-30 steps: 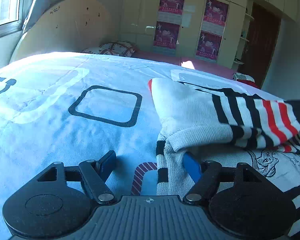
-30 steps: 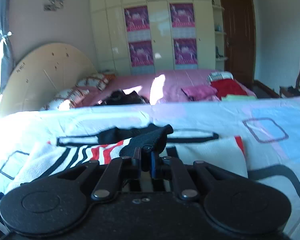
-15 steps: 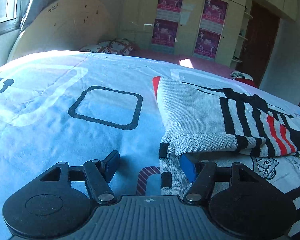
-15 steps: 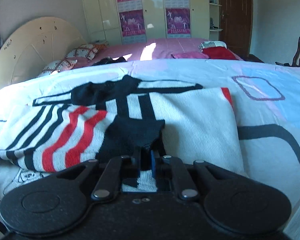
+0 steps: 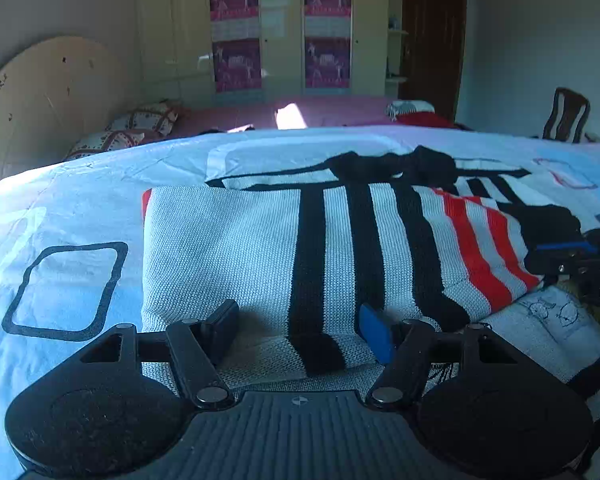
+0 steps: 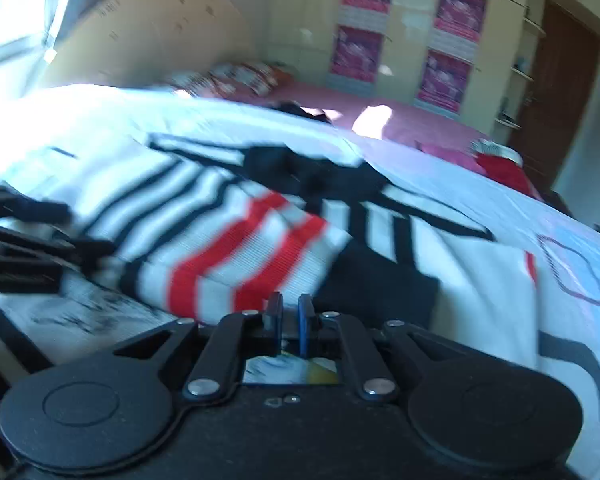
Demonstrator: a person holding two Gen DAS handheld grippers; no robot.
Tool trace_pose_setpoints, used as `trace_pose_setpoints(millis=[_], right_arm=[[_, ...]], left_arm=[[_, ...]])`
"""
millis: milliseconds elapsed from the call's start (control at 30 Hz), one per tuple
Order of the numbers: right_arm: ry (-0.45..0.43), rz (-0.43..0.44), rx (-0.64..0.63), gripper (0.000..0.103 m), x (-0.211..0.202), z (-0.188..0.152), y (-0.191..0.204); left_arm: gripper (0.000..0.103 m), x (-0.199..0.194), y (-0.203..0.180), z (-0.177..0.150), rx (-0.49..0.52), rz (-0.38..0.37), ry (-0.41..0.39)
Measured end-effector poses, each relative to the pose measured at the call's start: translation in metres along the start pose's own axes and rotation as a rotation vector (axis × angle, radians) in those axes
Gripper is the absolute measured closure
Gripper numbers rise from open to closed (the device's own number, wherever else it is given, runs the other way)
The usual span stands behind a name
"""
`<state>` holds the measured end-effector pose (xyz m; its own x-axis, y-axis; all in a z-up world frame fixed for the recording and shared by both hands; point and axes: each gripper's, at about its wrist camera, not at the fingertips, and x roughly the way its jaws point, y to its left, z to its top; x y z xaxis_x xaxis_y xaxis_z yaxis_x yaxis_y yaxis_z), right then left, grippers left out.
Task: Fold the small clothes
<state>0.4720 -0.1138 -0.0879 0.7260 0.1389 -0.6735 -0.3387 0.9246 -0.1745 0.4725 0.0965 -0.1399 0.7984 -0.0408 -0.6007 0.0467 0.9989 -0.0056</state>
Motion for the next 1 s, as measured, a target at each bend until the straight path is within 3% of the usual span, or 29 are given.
trace_pose_setpoints(millis=[67, 133, 200, 267, 333, 367, 400, 533, 600, 700, 800, 867, 933, 1000], right_arm=[[0.009, 0.015, 0.079, 0.098, -0.002, -0.005, -0.021], [0.017, 0.021, 0.079, 0.098, -0.003, -0.005, -0.027], [0.017, 0.022, 0.070, 0.098, -0.004, -0.003, -0.028], [-0.054, 0.020, 0.105, 0.088, -0.012, 0.007, -0.029], [-0.092, 0.067, 0.148, 0.088, -0.009, 0.022, -0.028], [-0.092, 0.098, 0.167, 0.088, -0.001, 0.032, -0.025], [-0.088, 0.119, 0.169, 0.088, 0.007, 0.041, -0.020], [-0.064, 0.183, 0.179, 0.091, 0.037, 0.058, -0.002], [0.014, 0.130, 0.180, 0.093, 0.060, 0.054, 0.001], [-0.013, 0.130, 0.212, 0.094, 0.057, 0.049, -0.008], [-0.073, 0.107, 0.203, 0.085, 0.042, 0.051, -0.012], [-0.074, 0.139, 0.189, 0.088, 0.045, 0.051, -0.011], [-0.017, 0.091, 0.144, 0.092, 0.060, 0.047, -0.007], [-0.042, 0.106, 0.172, 0.093, 0.061, 0.043, -0.014]], left_arm=[[0.036, -0.007, 0.007, -0.001, -0.012, -0.010, -0.002], [0.036, -0.010, 0.012, -0.003, 0.014, 0.041, -0.003], [0.036, -0.013, 0.020, 0.003, -0.010, 0.014, 0.015], [0.036, -0.021, 0.022, 0.020, 0.015, 0.032, -0.045], [0.033, -0.018, 0.023, 0.040, 0.034, 0.019, -0.084], [0.024, -0.008, 0.026, 0.052, 0.025, 0.003, -0.074], [0.021, 0.002, 0.028, 0.060, 0.007, -0.011, -0.062], [0.020, 0.046, 0.044, 0.072, -0.068, -0.030, 0.019], [0.020, 0.069, 0.050, 0.061, -0.069, -0.004, 0.093], [0.016, 0.067, 0.055, 0.059, -0.070, -0.031, 0.091], [0.016, 0.055, 0.062, 0.065, -0.073, -0.043, 0.031], [0.016, 0.073, 0.071, 0.064, -0.095, -0.039, 0.094], [0.009, 0.083, 0.077, 0.062, -0.092, -0.061, 0.077], [0.004, 0.087, 0.072, 0.065, -0.056, -0.059, 0.097]])
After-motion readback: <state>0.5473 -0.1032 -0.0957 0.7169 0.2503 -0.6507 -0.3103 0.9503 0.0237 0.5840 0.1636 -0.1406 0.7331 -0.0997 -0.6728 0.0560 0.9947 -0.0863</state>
